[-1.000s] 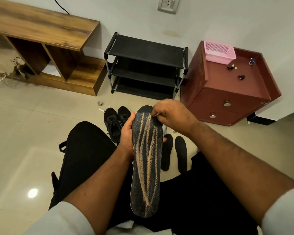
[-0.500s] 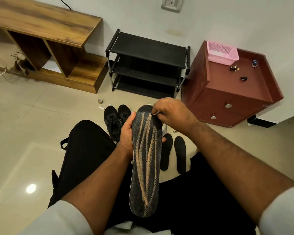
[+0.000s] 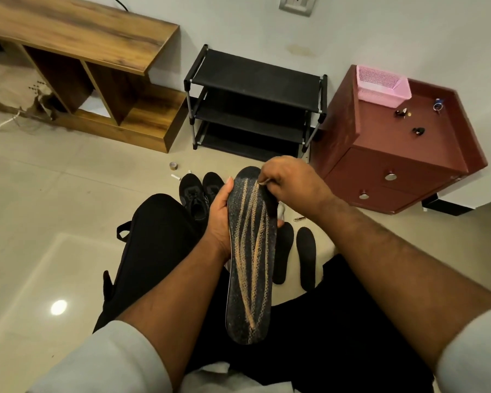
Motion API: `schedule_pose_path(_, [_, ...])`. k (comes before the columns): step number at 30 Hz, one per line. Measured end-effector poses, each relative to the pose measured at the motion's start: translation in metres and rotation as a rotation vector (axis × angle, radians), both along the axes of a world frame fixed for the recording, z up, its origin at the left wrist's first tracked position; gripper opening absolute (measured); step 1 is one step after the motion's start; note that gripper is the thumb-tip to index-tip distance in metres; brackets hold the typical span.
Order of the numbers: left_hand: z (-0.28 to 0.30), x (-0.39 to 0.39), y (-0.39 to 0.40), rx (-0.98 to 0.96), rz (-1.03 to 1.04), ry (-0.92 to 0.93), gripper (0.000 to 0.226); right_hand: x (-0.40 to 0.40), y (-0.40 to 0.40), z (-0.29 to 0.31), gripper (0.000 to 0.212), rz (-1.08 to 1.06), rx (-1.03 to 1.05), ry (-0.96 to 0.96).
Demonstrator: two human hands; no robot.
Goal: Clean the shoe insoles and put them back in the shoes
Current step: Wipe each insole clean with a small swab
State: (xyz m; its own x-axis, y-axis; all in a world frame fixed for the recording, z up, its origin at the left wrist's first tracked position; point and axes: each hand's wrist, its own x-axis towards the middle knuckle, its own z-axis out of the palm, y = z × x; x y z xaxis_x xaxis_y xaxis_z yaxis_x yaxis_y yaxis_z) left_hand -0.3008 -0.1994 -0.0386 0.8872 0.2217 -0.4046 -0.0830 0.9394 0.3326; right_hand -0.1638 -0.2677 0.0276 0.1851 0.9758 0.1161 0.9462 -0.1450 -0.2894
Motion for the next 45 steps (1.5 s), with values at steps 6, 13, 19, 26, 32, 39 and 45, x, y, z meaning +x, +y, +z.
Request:
schedule_pose_path(6, [0.0, -0.001, 0.004, 0.032, 0.064, 0.052, 0.066, -0.016, -0.019, -0.005, 0.015, 0.032, 0.016, 0.056])
schedule_pose_path(13, [0.001, 0.001, -0.007, 0.034, -0.028, 0.045, 0.075, -0.005, -0.02, -0.011, 0.014, -0.06, 0.012, 0.04])
schedule_pose_path(19, [-0.001, 0.001, -0.007, -0.01, 0.03, 0.012, 0.074, -0.008, 0.009, -0.003, 0.016, -0.174, 0.097, 0.078])
schedule_pose_path(26, [-0.011, 0.0, 0.0, 0.046, 0.16, 0.104, 0.051, -0.052, -0.012, -0.021, 0.013, -0.144, 0.198, 0.214])
schedule_pose_path(32, [-0.009, 0.002, -0.003, -0.002, 0.094, 0.029, 0.057, -0.036, -0.007, -0.013, 0.013, -0.163, 0.192, 0.245])
schedule_pose_path(39, [-0.009, 0.002, -0.004, -0.05, 0.016, 0.0, 0.057, -0.025, 0.006, -0.005, 0.017, -0.171, 0.174, 0.201])
schedule_pose_path(45, [-0.015, 0.002, 0.001, -0.045, 0.042, 0.061, 0.055, -0.05, -0.011, -0.014, 0.016, -0.016, 0.191, 0.219])
